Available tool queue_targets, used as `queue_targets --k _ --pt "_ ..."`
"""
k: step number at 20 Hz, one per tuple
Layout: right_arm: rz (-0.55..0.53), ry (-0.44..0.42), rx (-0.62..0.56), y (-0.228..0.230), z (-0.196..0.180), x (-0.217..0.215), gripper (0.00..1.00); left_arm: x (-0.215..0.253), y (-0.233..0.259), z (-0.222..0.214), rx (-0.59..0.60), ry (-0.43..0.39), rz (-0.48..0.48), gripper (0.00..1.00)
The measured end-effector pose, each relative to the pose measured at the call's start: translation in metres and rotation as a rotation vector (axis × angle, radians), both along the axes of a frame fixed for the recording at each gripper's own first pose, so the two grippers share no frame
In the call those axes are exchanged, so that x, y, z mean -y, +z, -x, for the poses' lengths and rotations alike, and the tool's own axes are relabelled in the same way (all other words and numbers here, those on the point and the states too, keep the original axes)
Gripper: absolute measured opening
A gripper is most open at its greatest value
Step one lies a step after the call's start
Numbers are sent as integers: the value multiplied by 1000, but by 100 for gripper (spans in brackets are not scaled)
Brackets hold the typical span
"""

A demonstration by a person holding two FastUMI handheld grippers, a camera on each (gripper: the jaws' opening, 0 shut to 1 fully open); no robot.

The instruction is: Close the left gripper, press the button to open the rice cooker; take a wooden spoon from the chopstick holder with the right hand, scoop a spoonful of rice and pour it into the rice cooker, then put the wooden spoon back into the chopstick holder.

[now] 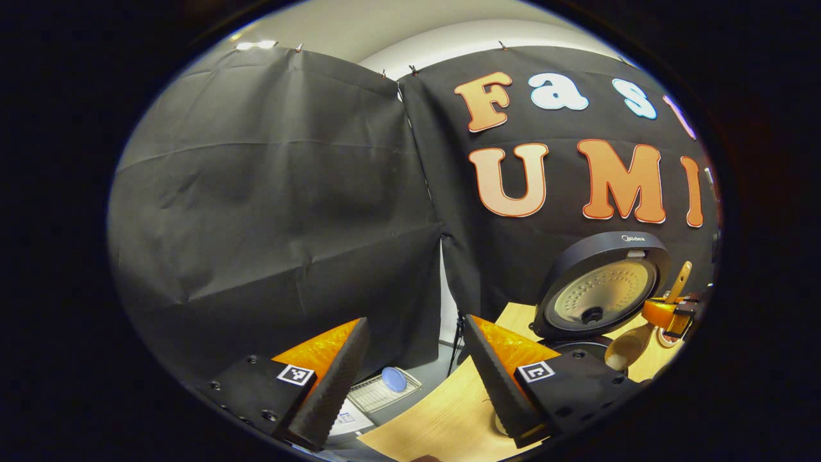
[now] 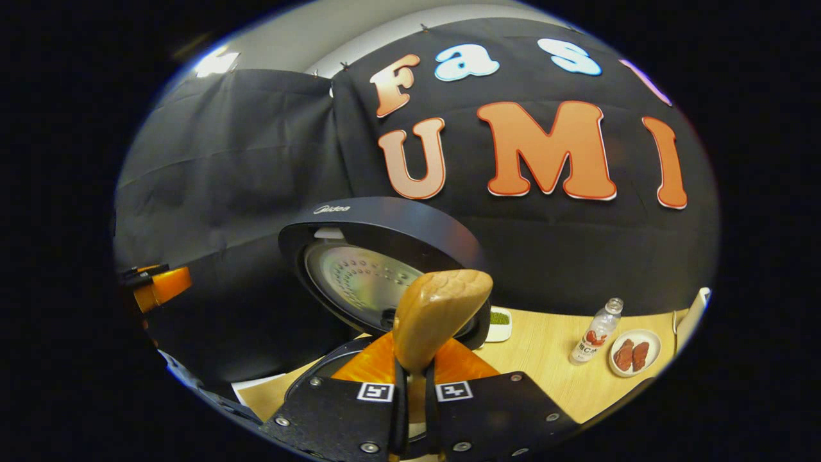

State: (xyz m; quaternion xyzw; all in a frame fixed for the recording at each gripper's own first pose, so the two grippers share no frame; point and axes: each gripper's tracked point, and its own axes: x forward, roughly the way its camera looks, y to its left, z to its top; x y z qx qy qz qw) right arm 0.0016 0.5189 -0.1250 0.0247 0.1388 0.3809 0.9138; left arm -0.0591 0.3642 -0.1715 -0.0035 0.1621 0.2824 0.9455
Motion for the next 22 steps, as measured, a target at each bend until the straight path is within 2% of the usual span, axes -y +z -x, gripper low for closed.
queue_targets --k 9,11,12,13,19,22 --pt "94 134 224 12 33 -23 9 2 -3 5 -17 19 -5 100" --pt "94 145 242 15 36 -21 9 5 -2 6 -19 23 -13 100" --pt "80 145 213 16 36 -19 9 6 -1 5 -19 23 -18 100" --pt "52 140 168 16 34 -17 9 8 0 6 -19 22 -21 94" --pt "-191 0 -185 30 -6 46 9 26 7 2 -15 1 -20 99" --pt "-248 -107 -255 26 -29 98 9 38 8 -4 -19 -21 -23 99"
